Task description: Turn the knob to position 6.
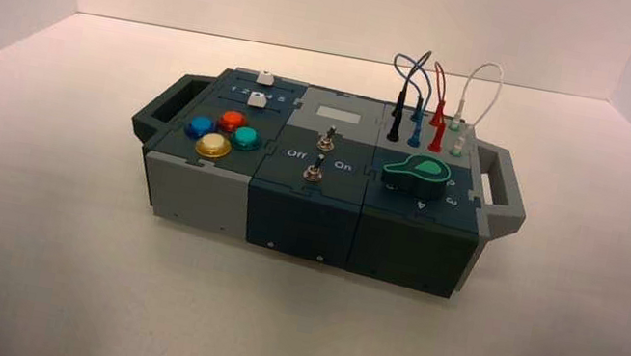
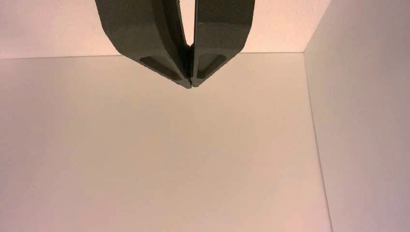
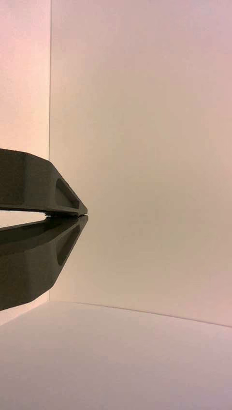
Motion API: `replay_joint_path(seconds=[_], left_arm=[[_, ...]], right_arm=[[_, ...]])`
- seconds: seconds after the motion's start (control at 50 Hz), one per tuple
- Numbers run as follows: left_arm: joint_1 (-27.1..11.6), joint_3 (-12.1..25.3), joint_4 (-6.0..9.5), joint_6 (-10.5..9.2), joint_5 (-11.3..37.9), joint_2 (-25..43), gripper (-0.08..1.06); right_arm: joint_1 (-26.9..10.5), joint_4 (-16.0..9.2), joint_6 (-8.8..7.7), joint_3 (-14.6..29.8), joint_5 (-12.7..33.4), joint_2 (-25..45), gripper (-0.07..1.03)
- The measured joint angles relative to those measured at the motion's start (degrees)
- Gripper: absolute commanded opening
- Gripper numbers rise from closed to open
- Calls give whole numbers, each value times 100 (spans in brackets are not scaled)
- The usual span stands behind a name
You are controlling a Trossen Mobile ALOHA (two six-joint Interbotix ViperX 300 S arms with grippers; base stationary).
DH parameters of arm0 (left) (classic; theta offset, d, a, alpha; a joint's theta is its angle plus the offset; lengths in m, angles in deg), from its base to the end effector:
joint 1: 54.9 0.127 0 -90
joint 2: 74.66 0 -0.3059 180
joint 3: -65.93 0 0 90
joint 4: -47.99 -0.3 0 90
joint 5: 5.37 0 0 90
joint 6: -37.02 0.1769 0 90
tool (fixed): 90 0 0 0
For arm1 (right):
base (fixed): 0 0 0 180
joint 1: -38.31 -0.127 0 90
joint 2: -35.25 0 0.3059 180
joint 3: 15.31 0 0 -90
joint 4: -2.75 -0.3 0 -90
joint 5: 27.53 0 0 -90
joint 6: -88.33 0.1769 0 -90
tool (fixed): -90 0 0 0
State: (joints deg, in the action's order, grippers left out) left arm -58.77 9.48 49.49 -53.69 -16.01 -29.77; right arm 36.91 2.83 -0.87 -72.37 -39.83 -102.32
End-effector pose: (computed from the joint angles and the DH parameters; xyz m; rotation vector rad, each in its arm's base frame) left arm 0.2538 -0.0163 0.2817 -0.0377 0.0135 -0.0625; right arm 0.2467 0.0061 0.2926 0.0132 -0.0489 0.0250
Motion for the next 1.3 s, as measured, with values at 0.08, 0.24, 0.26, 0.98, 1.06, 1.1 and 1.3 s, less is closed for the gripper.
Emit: replay_joint_path(seconds=[0.08, 0.24, 0.26, 0.98, 1.06, 1.1, 1.3], left_arm=[[0, 0, 0, 0, 26, -9, -3], [-9, 9, 0, 0, 97, -9, -3], [-9, 9, 0, 0, 97, -9, -3], [-1573, 896, 141, -272, 2988, 1002, -3], [-1846, 940, 167, -316, 3226, 1187, -3], [-1907, 932, 167, -316, 3261, 1239, -3], [-2224, 940, 167, -369, 3384, 1485, -3]], right_arm=[[9, 0, 0, -9, 18, 0, -3], [-35, -9, 0, -9, 26, 0, -3], [-35, -9, 0, -9, 26, 0, -3], [-2540, -1538, 105, 70, 2487, 782, -2], [-2813, -1661, 105, 105, 2672, 1055, -2], [-2892, -1696, 105, 123, 2716, 1143, -2], [-3454, -1907, 105, 369, 3129, 2101, -2]])
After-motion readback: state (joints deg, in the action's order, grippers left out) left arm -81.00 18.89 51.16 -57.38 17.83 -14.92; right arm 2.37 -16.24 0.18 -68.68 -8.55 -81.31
